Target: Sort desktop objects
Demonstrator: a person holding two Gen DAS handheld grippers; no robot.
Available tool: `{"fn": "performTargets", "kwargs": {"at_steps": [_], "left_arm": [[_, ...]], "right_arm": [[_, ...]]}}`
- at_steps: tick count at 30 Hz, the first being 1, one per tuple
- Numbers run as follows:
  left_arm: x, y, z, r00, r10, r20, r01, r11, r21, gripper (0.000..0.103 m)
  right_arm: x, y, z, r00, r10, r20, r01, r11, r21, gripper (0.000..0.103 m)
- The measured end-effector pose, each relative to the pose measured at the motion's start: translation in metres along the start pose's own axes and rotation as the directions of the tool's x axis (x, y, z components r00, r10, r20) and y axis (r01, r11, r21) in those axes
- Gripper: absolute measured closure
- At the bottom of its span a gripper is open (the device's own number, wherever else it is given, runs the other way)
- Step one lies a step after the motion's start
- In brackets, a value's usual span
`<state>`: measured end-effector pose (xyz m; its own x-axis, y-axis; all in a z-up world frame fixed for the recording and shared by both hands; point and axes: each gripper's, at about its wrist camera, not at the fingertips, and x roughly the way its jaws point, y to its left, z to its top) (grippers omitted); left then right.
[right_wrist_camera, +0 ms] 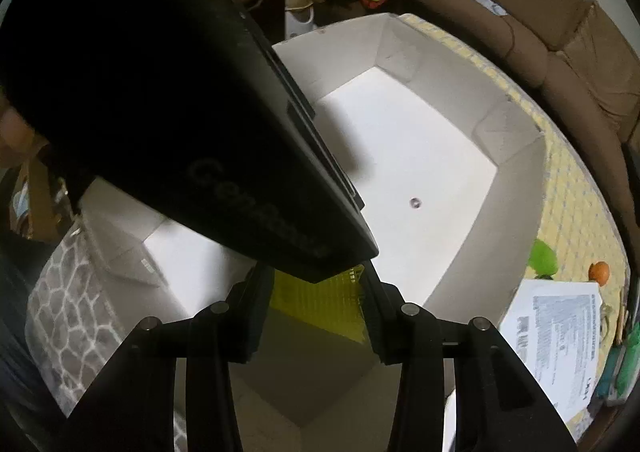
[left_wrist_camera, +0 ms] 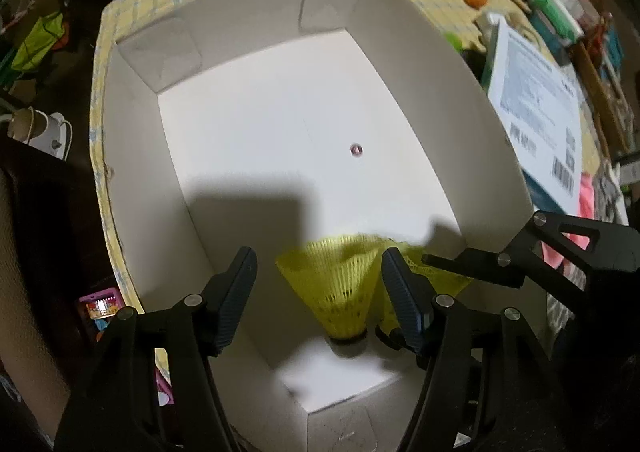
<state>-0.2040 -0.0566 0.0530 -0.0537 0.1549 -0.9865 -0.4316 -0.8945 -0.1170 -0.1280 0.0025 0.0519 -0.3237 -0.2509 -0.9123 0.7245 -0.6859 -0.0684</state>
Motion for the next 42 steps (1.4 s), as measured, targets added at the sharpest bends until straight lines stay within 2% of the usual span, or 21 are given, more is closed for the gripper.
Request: {"fn": "performTargets", "kwargs": {"at_steps": [5,10,12,15,18,21,23,25,28,31,34,38,42], "left_arm": [[0.002,-0.004,-0.012,0.999,-0.024,-0.029,0.024,1.0,0.01,0.042],[0.0,-0.009,-0.026,0.999,-0.033,-0.041,0.034,0.999,0.02,0.042],[-0.007,-0.01,-0.03,0.999,-0.037,-0.023,0.038,0.999,0.015,0.042],[-0.031,-0.004,-0.037,0.996,-0.071,0.05,0.072,0.997,-0.021,0.041],[-0.061,0.006,-0.047,0.981,-0.119,0.151,0.13,0.989,-0.064,0.041],[-0.084,0.017,-0.063,0.956,-0.168,0.241,0.197,0.975,-0.104,0.04],[-0.092,0.025,-0.075,0.936,-0.199,0.292,0.247,0.959,-0.137,0.038],[-0.092,0.032,-0.082,0.925,-0.216,0.313,0.272,0.951,-0.149,0.037],[-0.087,0.035,-0.092,0.924,-0.226,0.31,0.285,0.945,-0.159,0.037],[-0.082,0.038,-0.103,0.925,-0.225,0.306,0.284,0.945,-0.163,0.037],[-0.082,0.038,-0.109,0.928,-0.217,0.302,0.273,0.949,-0.157,0.037],[-0.084,0.035,-0.113,0.933,-0.188,0.307,0.239,0.961,-0.137,0.036],[-0.087,0.032,-0.115,0.931,-0.181,0.318,0.23,0.966,-0.122,0.024]], "right_arm": [[-0.003,0.015,-0.006,0.999,0.047,-0.011,-0.048,0.998,-0.029,0.06],[-0.005,0.02,-0.01,0.995,0.101,-0.009,-0.101,0.995,0.001,0.06],[-0.007,0.02,-0.011,0.994,0.112,-0.005,-0.112,0.994,0.02,0.06],[-0.016,0.015,-0.015,0.993,0.12,0.019,-0.121,0.991,0.054,0.06],[-0.029,0.004,-0.02,0.994,0.1,0.055,-0.104,0.99,0.092,0.058],[-0.035,-0.005,-0.02,0.996,0.058,0.075,-0.068,0.988,0.14,0.058],[-0.034,-0.005,-0.007,0.995,0.047,0.087,-0.061,0.985,0.159,0.058],[-0.024,-0.01,0.003,0.996,0.036,0.084,-0.05,0.982,0.181,0.058],[-0.002,-0.018,0.014,0.998,0.032,0.056,-0.045,0.969,0.244,0.058],[0.013,-0.029,0.024,0.996,0.061,0.06,-0.077,0.945,0.318,0.058],[0.022,-0.037,0.029,0.989,0.119,0.084,-0.142,0.911,0.388,0.058],[0.025,-0.037,0.025,0.984,0.162,0.079,-0.18,0.896,0.407,0.058],[0.03,-0.027,0.026,0.975,0.211,0.069,-0.221,0.892,0.393,0.058]]}}
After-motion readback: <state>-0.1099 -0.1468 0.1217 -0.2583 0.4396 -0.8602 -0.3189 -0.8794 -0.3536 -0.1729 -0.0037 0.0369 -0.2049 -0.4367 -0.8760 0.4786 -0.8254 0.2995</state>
